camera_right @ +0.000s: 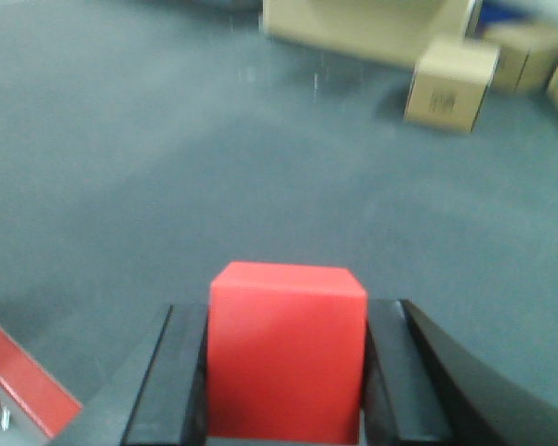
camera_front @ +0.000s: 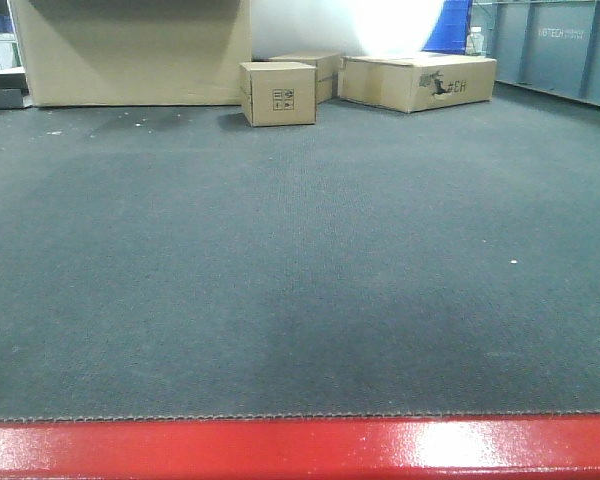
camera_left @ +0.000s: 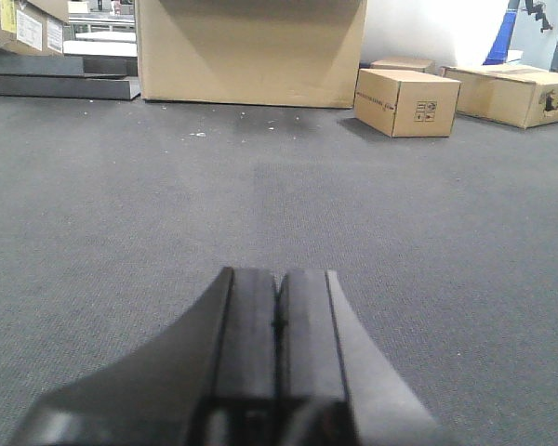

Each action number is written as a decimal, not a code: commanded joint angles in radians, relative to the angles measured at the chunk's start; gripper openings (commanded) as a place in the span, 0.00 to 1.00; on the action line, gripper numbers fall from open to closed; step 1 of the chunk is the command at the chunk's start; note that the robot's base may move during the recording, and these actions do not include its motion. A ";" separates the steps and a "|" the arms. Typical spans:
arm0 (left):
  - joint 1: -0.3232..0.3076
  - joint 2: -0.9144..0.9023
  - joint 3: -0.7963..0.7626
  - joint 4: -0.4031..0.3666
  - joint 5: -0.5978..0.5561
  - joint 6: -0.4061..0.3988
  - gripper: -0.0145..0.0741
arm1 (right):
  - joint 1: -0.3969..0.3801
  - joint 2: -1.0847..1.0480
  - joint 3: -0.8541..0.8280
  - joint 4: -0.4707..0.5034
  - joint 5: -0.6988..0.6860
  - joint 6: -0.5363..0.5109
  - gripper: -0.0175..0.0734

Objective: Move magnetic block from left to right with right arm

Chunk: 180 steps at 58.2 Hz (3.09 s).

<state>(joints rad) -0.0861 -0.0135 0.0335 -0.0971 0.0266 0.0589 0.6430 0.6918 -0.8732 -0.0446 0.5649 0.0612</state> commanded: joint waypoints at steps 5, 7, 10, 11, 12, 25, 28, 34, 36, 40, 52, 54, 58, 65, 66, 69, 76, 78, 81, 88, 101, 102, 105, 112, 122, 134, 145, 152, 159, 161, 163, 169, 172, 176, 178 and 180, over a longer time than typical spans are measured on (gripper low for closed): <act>0.000 -0.010 0.008 -0.005 -0.083 -0.007 0.02 | -0.002 0.227 -0.196 -0.014 0.049 -0.012 0.42; 0.000 -0.010 0.008 -0.005 -0.083 -0.007 0.02 | -0.002 0.274 -0.223 -0.015 0.065 -0.012 0.42; 0.000 -0.010 0.008 -0.005 -0.083 -0.007 0.02 | -0.003 0.338 -0.257 -0.015 0.086 -0.012 0.42; 0.000 -0.010 0.008 -0.005 -0.083 -0.007 0.02 | -0.003 0.365 -0.270 -0.015 0.095 -0.012 0.42; 0.000 -0.010 0.008 -0.005 -0.083 -0.007 0.02 | -0.004 0.383 -0.278 -0.015 0.101 -0.012 0.42; 0.000 -0.010 0.008 -0.005 -0.083 -0.007 0.02 | -0.004 0.637 -0.354 -0.059 0.139 -0.012 0.42; 0.000 -0.010 0.008 -0.005 -0.083 -0.007 0.02 | -0.006 0.685 -0.364 -0.070 0.144 -0.012 0.42; 0.000 -0.010 0.008 -0.005 -0.083 -0.007 0.02 | -0.025 0.774 -0.374 -0.074 0.150 -0.012 0.42; 0.000 -0.010 0.008 -0.005 -0.083 -0.007 0.02 | -0.034 0.794 -0.374 -0.074 0.150 -0.012 0.42; 0.000 -0.010 0.008 -0.005 -0.083 -0.007 0.02 | -0.057 0.841 -0.374 -0.074 0.155 -0.011 0.42; 0.000 -0.010 0.008 -0.005 -0.083 -0.007 0.02 | -0.130 0.923 -0.375 -0.069 0.162 -0.011 0.42; 0.000 -0.010 0.008 -0.005 -0.083 -0.007 0.02 | -0.142 0.931 -0.375 -0.068 0.163 -0.011 0.42; 0.000 -0.010 0.008 -0.005 -0.083 -0.007 0.02 | -0.163 0.949 -0.375 -0.068 0.163 -0.011 0.42; 0.000 -0.010 0.008 -0.005 -0.083 -0.007 0.02 | -0.187 0.972 -0.375 -0.067 0.156 -0.011 0.42; 0.000 -0.010 0.008 -0.005 -0.083 -0.007 0.02 | -0.190 0.972 -0.375 -0.067 0.153 -0.011 0.42; 0.000 -0.010 0.008 -0.005 -0.083 -0.007 0.02 | -0.196 0.978 -0.375 -0.067 0.152 -0.011 0.42; 0.000 -0.010 0.008 -0.005 -0.083 -0.007 0.02 | -0.201 0.983 -0.375 -0.067 0.149 -0.011 0.48; 0.000 -0.010 0.008 -0.005 -0.083 -0.007 0.02 | -0.201 0.986 -0.375 -0.067 0.147 -0.011 0.53; 0.000 -0.010 0.008 -0.005 -0.083 -0.007 0.02 | -0.201 0.989 -0.375 -0.067 0.145 -0.011 0.59; 0.000 -0.010 0.008 -0.005 -0.083 -0.007 0.02 | -0.201 0.997 -0.375 -0.067 0.141 -0.010 0.83; 0.000 -0.010 0.008 -0.005 -0.083 -0.007 0.02 | -0.201 0.991 -0.375 -0.060 0.141 0.001 0.89; 0.000 -0.010 0.008 -0.005 -0.083 -0.007 0.02 | -0.201 0.989 -0.375 -0.057 0.142 0.001 0.89; 0.000 -0.010 0.008 -0.005 -0.083 -0.007 0.02 | -0.201 0.975 -0.375 -0.038 0.141 0.001 0.89; 0.000 -0.010 0.008 -0.005 -0.083 -0.007 0.02 | -0.201 0.907 -0.371 0.009 0.124 0.001 0.76; 0.000 -0.010 0.008 -0.005 -0.083 -0.007 0.02 | -0.200 0.761 -0.318 0.045 0.077 0.000 0.37; 0.000 -0.010 0.008 -0.005 -0.083 -0.007 0.02 | -0.200 0.534 -0.182 0.045 -0.002 -0.001 0.25; 0.000 -0.010 0.008 -0.005 -0.083 -0.007 0.02 | -0.200 0.298 -0.039 0.045 -0.098 -0.020 0.25; 0.000 -0.010 0.008 -0.005 -0.083 -0.007 0.02 | -0.200 0.154 0.051 0.045 -0.163 -0.020 0.25; 0.000 -0.010 0.008 -0.005 -0.083 -0.007 0.02 | -0.200 0.016 0.136 0.045 -0.212 -0.020 0.25; 0.000 -0.010 0.008 -0.005 -0.083 -0.007 0.02 | -0.200 -0.024 0.158 0.045 -0.219 -0.020 0.25; 0.000 -0.010 0.008 -0.005 -0.083 -0.007 0.02 | -0.200 -0.055 0.179 0.045 -0.219 -0.020 0.25; 0.000 -0.010 0.008 -0.005 -0.083 -0.007 0.02 | -0.200 -0.148 0.232 0.045 -0.210 -0.020 0.25; 0.000 -0.010 0.008 -0.005 -0.083 -0.007 0.02 | -0.200 -0.180 0.249 0.045 -0.205 -0.019 0.25; 0.000 -0.010 0.008 -0.005 -0.083 -0.007 0.02 | -0.200 -0.212 0.265 0.045 -0.203 -0.019 0.25; 0.000 -0.010 0.008 -0.005 -0.083 -0.007 0.02 | -0.200 -0.222 0.268 0.045 -0.203 -0.019 0.25; 0.000 -0.010 0.008 -0.005 -0.083 -0.007 0.02 | -0.200 -0.228 0.271 0.045 -0.203 -0.019 0.25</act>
<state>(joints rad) -0.0861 -0.0135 0.0335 -0.0971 0.0266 0.0589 0.4460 0.4804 -0.5829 0.0000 0.4437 0.0527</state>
